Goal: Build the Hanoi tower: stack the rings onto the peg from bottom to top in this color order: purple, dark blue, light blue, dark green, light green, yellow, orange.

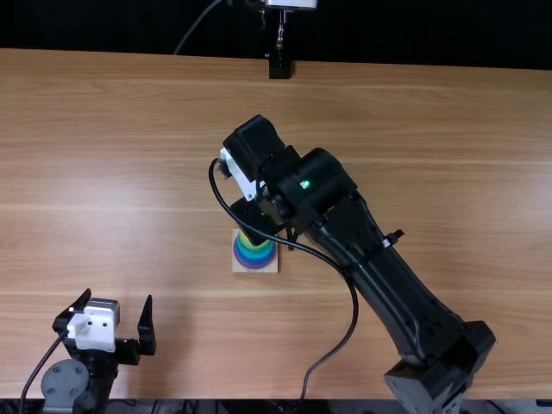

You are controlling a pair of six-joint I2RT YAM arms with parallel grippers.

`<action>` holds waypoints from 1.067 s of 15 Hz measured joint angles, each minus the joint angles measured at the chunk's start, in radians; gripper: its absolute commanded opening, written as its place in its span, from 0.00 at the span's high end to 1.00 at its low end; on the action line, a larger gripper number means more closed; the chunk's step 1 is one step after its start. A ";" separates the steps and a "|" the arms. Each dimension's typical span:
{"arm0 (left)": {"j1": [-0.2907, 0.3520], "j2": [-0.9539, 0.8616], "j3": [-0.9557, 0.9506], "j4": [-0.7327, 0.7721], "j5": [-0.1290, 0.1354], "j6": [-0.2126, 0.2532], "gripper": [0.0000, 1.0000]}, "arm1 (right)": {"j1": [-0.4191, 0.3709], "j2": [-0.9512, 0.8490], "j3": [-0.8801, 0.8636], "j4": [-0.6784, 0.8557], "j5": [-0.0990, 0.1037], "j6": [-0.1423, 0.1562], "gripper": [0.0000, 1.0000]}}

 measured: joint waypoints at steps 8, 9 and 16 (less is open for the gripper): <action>0.000 0.000 0.000 0.000 0.000 0.000 0.00 | -0.001 0.007 -0.042 0.000 0.004 -0.002 1.00; 0.000 0.000 0.000 0.000 0.000 0.000 0.00 | -0.001 0.008 -0.046 0.005 0.004 -0.002 0.97; 0.000 0.000 0.000 0.000 0.000 0.000 0.00 | -0.005 0.008 -0.046 0.025 0.003 0.001 0.00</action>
